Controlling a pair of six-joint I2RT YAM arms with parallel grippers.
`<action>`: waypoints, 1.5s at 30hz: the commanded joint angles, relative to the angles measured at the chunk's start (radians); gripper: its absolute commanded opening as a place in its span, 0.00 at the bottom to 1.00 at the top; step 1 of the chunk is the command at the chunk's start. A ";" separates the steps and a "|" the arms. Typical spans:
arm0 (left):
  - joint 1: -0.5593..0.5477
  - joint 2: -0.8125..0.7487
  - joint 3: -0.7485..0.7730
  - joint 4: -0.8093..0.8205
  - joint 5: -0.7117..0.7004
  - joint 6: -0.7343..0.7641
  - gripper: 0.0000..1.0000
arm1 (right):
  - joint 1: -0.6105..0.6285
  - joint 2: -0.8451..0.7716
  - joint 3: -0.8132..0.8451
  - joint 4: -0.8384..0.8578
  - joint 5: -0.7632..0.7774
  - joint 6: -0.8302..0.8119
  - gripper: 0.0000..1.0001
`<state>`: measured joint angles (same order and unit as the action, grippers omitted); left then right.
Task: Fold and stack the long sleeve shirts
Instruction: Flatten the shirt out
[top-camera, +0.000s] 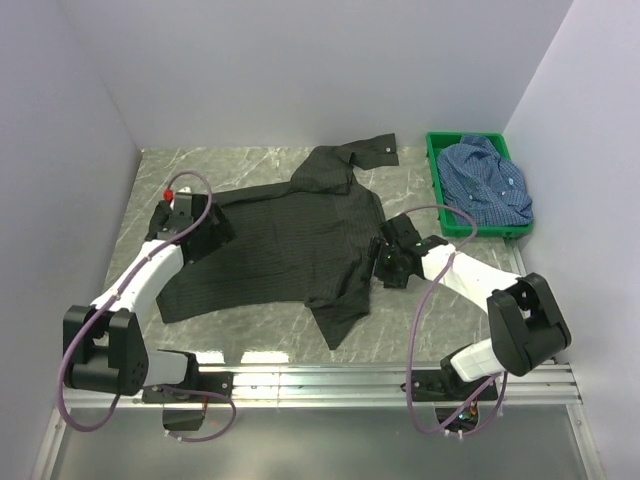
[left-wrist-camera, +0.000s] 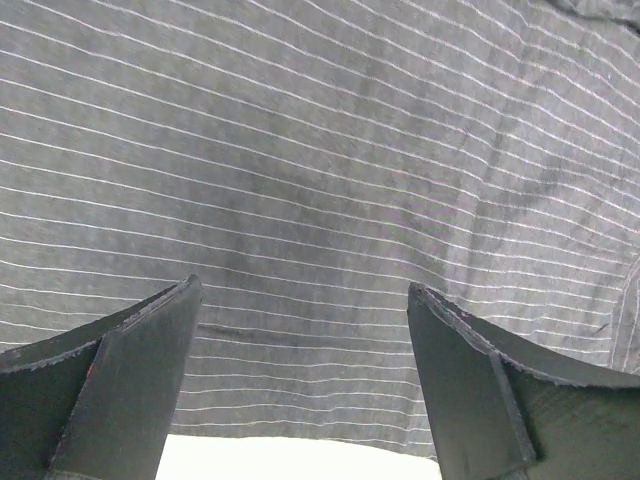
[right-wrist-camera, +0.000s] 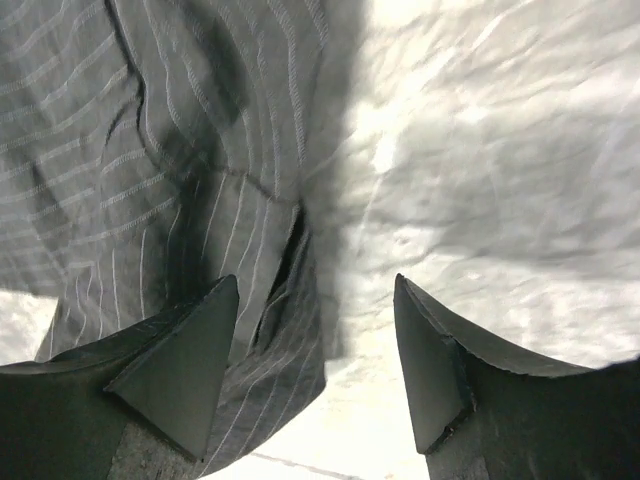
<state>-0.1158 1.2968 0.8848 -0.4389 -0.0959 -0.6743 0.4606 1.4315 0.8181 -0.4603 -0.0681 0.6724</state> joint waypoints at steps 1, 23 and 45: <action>-0.045 -0.001 -0.004 0.015 0.001 -0.046 0.90 | 0.047 0.003 0.000 0.045 -0.021 0.052 0.71; 0.004 0.331 -0.079 0.219 0.045 -0.344 0.85 | 0.078 -0.357 0.159 -0.394 0.396 -0.016 0.00; 0.034 0.030 -0.132 0.096 -0.005 -0.271 0.85 | 0.118 -0.606 0.016 -0.500 -0.225 -0.172 0.22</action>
<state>-0.0853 1.4342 0.7551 -0.2638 -0.0303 -1.0050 0.5598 0.7944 0.8253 -0.9672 -0.1028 0.6052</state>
